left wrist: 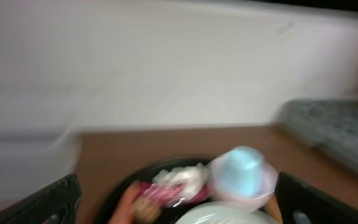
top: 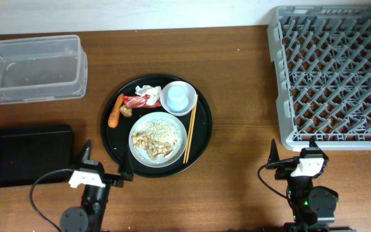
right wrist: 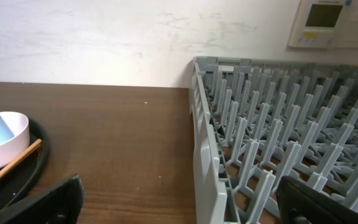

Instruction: Sort waste into correct bins and load items into the dishwasher rack

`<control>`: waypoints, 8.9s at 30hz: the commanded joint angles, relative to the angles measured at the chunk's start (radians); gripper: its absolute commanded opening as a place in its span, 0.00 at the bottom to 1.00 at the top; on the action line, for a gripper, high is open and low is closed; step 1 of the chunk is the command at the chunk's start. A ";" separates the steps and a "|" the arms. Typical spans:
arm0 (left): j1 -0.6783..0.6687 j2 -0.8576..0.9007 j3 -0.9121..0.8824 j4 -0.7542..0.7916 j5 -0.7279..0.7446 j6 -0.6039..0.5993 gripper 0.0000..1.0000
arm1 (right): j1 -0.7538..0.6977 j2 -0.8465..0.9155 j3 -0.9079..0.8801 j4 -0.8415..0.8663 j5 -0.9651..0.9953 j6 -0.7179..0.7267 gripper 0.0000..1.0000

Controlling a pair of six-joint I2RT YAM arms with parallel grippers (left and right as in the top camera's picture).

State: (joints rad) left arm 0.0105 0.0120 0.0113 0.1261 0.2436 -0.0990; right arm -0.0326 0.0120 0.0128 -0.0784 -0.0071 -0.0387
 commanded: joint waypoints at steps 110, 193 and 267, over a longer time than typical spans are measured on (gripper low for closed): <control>-0.748 1.806 1.026 -0.426 -0.587 -0.387 0.64 | 0.006 -0.009 -0.007 -0.003 0.008 -0.006 0.98; -0.748 1.850 1.017 -0.460 -0.634 -0.427 0.26 | 0.006 -0.009 -0.007 -0.003 0.008 -0.006 0.98; -0.748 1.762 1.162 -0.821 -0.782 -0.375 0.01 | 0.006 -0.009 -0.007 -0.003 0.008 -0.006 0.98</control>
State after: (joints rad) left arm -0.7357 1.8324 1.1522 -0.6895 -0.4702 -0.4870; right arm -0.0326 0.0120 0.0128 -0.0784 -0.0067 -0.0387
